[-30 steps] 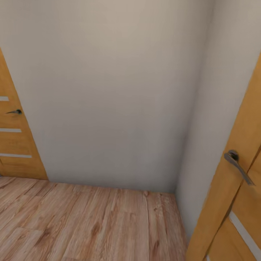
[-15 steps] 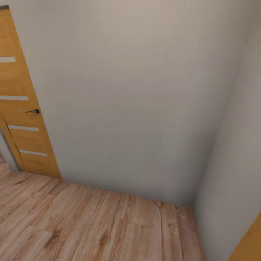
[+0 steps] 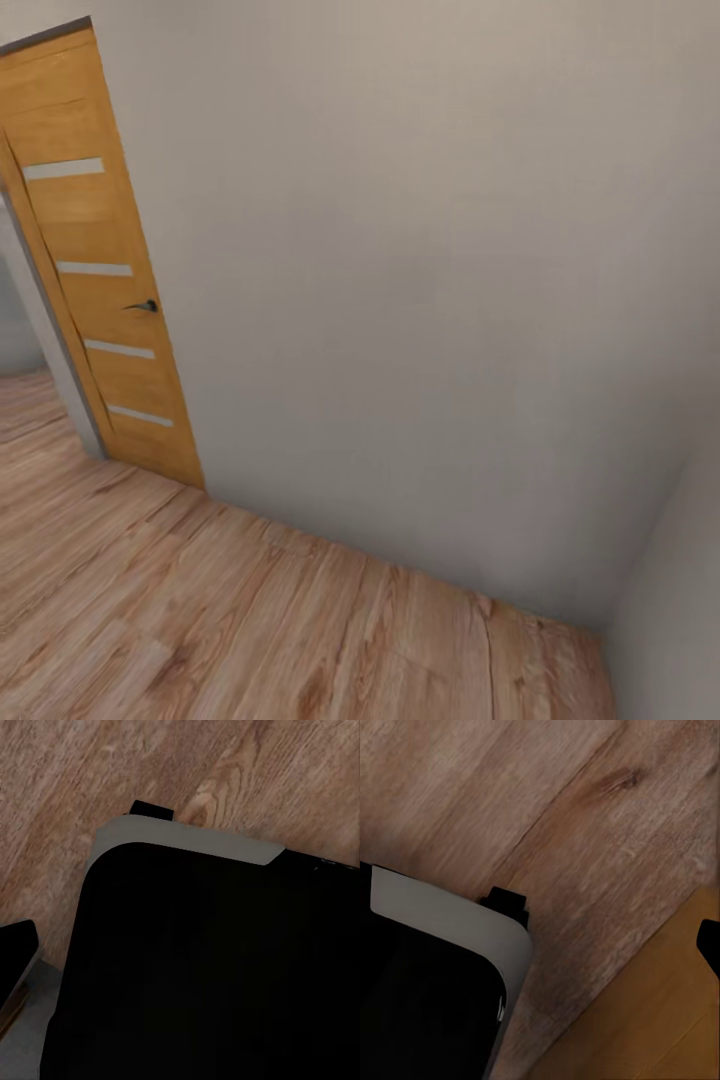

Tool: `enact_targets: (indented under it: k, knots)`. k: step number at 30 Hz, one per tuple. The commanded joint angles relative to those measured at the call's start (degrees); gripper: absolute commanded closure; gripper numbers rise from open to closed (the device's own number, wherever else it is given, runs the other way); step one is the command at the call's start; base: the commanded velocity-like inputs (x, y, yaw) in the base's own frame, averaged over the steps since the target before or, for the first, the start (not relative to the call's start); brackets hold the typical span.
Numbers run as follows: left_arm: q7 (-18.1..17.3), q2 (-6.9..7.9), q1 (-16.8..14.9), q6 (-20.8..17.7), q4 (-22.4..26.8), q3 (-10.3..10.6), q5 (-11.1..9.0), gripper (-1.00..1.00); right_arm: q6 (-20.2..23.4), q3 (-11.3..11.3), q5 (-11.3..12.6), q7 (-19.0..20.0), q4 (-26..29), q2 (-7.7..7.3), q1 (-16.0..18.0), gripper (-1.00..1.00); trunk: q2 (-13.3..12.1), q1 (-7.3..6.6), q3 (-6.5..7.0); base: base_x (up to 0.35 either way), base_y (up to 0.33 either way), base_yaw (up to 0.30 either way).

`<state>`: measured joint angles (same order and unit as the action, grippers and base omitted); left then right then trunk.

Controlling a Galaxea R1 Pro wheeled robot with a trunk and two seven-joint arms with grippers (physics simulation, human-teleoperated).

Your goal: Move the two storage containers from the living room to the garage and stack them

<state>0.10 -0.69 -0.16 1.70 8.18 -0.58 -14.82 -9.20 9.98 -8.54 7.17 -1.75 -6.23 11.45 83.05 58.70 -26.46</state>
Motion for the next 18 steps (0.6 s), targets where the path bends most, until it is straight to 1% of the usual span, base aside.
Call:
enact_targets:
  k: [1,18]
  knots:
    - [0.0,-0.02,0.0,0.1,0.0,0.0,-0.3,-1.00,-0.4,0.1,-0.3,0.0,-0.2,-0.01,0.1,-1.00,0.0,0.03,-0.05,0.322,0.000,0.269]
    - [0.1,-0.02,0.0,0.2,0.0,0.0,-0.3,-1.00,-0.4,0.2,-0.3,0.0,-0.2,0.14,0.1,-1.00,0.0,0.03,-0.05,0.322,0.000,0.269]
